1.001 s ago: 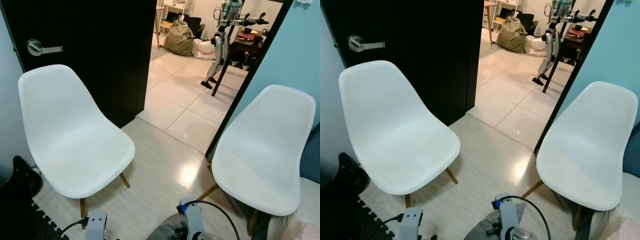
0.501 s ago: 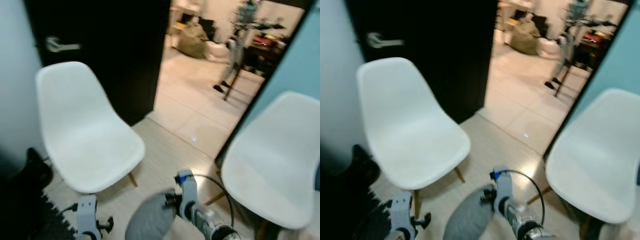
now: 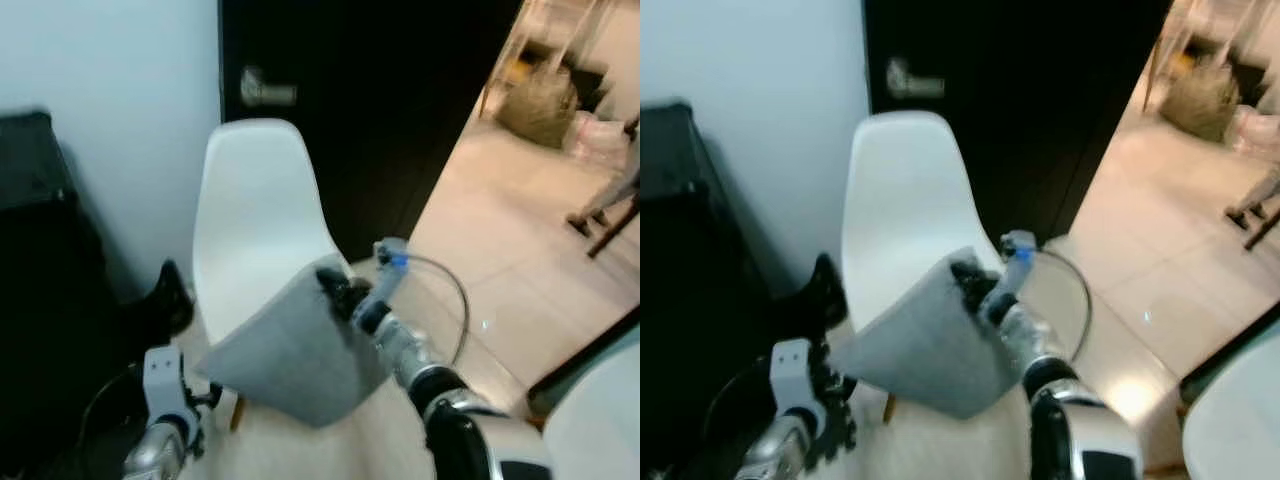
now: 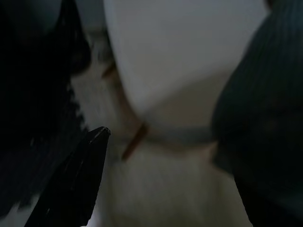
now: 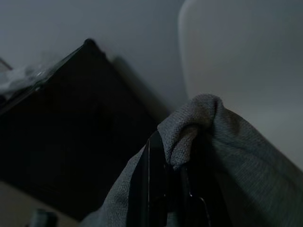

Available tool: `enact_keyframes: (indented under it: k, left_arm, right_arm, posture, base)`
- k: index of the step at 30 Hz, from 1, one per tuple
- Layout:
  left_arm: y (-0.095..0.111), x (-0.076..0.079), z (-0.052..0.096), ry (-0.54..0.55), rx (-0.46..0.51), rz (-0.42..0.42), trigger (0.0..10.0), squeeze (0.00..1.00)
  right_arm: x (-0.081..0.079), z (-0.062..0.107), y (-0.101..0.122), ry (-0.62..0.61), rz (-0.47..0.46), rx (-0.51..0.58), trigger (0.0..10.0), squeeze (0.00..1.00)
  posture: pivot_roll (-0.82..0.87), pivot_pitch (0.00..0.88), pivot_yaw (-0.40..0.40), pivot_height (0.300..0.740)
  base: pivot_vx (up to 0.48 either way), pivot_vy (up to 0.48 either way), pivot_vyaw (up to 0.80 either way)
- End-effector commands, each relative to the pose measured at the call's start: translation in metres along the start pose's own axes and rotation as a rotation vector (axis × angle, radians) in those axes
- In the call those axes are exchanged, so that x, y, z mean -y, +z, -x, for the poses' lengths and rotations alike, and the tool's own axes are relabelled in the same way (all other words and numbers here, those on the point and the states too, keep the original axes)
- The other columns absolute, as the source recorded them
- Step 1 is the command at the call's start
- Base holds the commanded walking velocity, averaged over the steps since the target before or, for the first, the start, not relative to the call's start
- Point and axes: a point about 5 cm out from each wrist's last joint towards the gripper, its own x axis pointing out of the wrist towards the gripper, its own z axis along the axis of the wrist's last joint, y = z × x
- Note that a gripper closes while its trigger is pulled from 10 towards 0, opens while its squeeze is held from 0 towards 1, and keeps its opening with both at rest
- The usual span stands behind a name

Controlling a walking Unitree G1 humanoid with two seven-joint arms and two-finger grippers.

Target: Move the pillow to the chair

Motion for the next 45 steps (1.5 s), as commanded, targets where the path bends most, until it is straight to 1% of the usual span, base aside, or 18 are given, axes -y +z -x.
enact_keyframes:
  k: [1, 3, 8, 9, 17, 23, 30, 32, 37, 40, 45]
  left_arm:
    - [-0.004, 0.006, 0.001, -0.025, -0.003, 0.010, 10.0, 0.00]
    - [-0.003, 0.009, 0.001, -0.036, 0.004, 0.012, 10.0, 0.00]
    - [-0.003, 0.011, 0.000, -0.045, 0.006, 0.012, 10.0, 0.00]
    - [-0.004, 0.013, 0.000, -0.051, 0.006, 0.012, 10.0, 0.00]
    - [-0.006, 0.020, 0.000, -0.082, 0.000, 0.002, 10.0, 0.00]
    - [-0.008, 0.028, 0.000, -0.121, -0.006, -0.016, 10.0, 0.00]
    - [-0.010, 0.035, 0.000, -0.145, -0.011, -0.025, 10.0, 0.00]
    - [-0.010, 0.036, 0.001, -0.146, -0.012, -0.027, 10.0, 0.00]
    - [-0.013, 0.037, 0.001, -0.136, -0.029, -0.032, 10.0, 0.00]
    - [-0.016, 0.039, 0.002, -0.143, -0.033, -0.037, 10.0, 0.00]
    - [-0.019, 0.043, 0.004, -0.157, -0.042, -0.041, 10.0, 0.00]
  right_arm:
    - [0.004, 0.001, 0.012, -0.024, 0.010, 0.060, 10.0, 0.00]
    - [0.006, 0.001, 0.012, -0.061, 0.009, 0.061, 10.0, 0.00]
    - [0.009, 0.001, 0.013, -0.096, 0.012, 0.057, 10.0, 0.00]
    - [0.010, 0.001, 0.014, -0.122, 0.032, 0.047, 10.0, 0.00]
    - [0.013, 0.001, 0.018, -0.172, 0.038, 0.055, 10.0, 0.00]
    - [0.015, 0.000, 0.022, -0.206, 0.030, 0.064, 10.0, 0.00]
    - [0.015, -0.001, 0.025, -0.215, 0.024, 0.071, 10.0, 0.00]
    - [0.015, -0.001, 0.024, -0.214, 0.027, 0.064, 10.0, 0.00]
    - [0.011, -0.003, 0.017, -0.199, 0.053, 0.031, 10.0, 0.00]
    - [0.008, -0.005, 0.015, -0.179, 0.052, 0.026, 10.0, 0.00]
    - [-0.007, -0.013, 0.008, -0.060, 0.024, 0.009, 10.0, 0.00]
  posture:
    - [0.23, 0.000, -0.149, 0.740]
    - [0.23, 0.000, -0.149, 0.740]
    - [0.23, 0.000, -0.150, 0.740]
    - [0.23, 0.000, -0.150, 0.740]
    - [0.23, 0.000, -0.151, 0.740]
    - [0.23, 0.000, -0.151, 0.740]
    - [0.23, 0.000, -0.152, 0.740]
    - [0.23, 0.000, -0.153, 0.740]
    - [0.23, 0.000, -0.156, 0.740]
    - [0.23, 0.000, -0.156, 0.740]
    - [0.24, 0.000, -0.157, 0.740]
  base:
    - [0.337, 0.000, 0.00]
    - [0.337, 0.000, 0.00]
    - [0.339, 0.000, 0.00]
    - [0.341, 0.000, 0.00]
    - [0.346, 0.000, 0.00]
    - [0.354, 0.000, 0.00]
    - [0.353, 0.000, -0.65]
    - [0.352, 0.000, 0.00]
    - [0.000, 0.000, 0.00]
    - [0.000, 0.000, 0.00]
    - [0.000, 0.000, 0.00]
